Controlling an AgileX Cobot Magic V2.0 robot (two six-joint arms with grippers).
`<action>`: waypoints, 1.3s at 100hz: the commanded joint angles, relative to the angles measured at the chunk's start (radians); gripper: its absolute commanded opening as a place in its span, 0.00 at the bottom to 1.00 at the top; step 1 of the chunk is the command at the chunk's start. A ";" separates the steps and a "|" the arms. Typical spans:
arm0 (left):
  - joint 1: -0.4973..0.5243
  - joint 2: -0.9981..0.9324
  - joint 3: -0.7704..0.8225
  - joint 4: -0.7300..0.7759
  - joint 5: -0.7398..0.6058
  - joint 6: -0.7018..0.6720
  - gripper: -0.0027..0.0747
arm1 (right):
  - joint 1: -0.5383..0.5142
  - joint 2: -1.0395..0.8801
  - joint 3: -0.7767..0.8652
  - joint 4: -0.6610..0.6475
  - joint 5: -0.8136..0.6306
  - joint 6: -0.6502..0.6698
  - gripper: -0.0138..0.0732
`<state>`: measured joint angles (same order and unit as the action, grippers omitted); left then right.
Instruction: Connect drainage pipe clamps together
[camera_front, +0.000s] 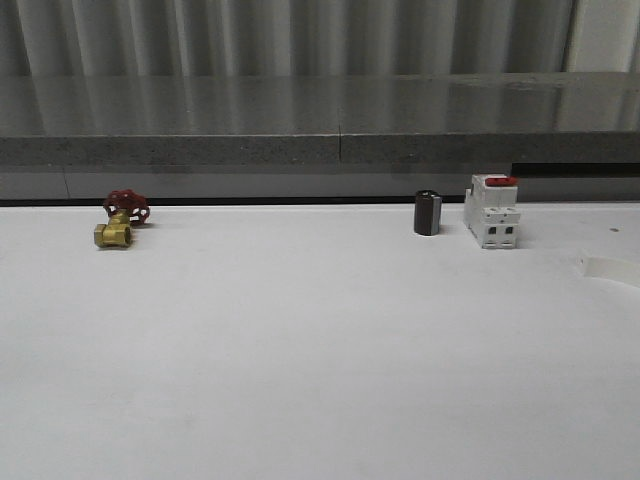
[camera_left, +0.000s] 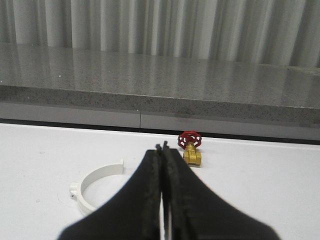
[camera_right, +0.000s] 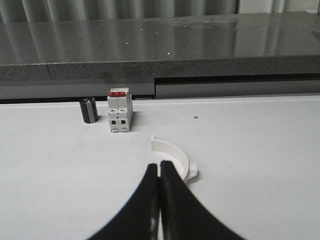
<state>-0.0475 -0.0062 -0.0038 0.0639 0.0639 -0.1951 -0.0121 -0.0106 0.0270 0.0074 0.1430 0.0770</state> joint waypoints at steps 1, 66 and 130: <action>0.004 -0.029 0.035 -0.001 -0.085 0.001 0.01 | -0.004 -0.020 -0.016 0.001 -0.085 -0.006 0.02; 0.004 0.142 -0.301 -0.038 0.100 0.001 0.01 | -0.004 -0.020 -0.016 0.001 -0.085 -0.006 0.02; 0.004 0.724 -0.736 0.003 0.676 0.001 0.05 | -0.004 -0.020 -0.016 0.001 -0.085 -0.006 0.02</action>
<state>-0.0475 0.6862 -0.7028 0.0639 0.7793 -0.1951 -0.0121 -0.0106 0.0270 0.0074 0.1430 0.0770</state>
